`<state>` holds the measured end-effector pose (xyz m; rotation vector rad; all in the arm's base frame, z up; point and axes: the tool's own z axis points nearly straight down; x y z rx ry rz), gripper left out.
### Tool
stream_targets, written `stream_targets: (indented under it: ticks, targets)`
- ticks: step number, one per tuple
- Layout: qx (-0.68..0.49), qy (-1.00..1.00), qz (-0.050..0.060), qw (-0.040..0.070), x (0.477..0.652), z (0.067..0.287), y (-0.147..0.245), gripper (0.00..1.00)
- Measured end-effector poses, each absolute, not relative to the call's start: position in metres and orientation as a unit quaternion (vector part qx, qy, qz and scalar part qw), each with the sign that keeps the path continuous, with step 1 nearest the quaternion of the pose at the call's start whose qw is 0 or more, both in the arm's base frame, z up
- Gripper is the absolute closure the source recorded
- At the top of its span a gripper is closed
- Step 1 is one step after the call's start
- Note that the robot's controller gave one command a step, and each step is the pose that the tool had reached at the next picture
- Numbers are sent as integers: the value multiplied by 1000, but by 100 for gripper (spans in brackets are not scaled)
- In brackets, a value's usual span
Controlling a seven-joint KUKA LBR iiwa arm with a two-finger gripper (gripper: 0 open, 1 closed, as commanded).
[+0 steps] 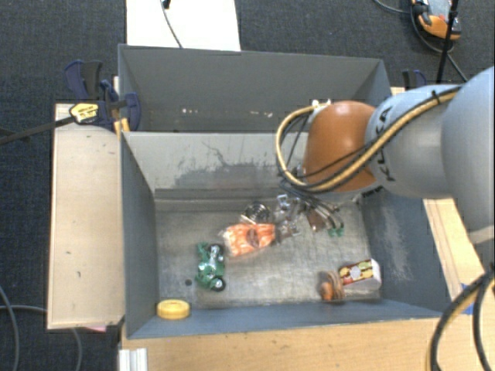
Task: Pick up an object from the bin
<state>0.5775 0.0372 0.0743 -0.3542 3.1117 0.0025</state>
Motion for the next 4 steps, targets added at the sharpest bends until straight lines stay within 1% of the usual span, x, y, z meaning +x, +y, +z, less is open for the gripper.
stream_targets:
  ticks: [1, 2, 3, 4]
  targets:
    - [-113, 994, 1, 5, 577, 74, 37, 100]
    - [-221, 975, 0, 1, 530, 148, 25, 100]
    - [-221, 975, 0, 1, 529, 148, 25, 100]
    - [-223, 975, 0, 1, 527, 212, 31, 100]
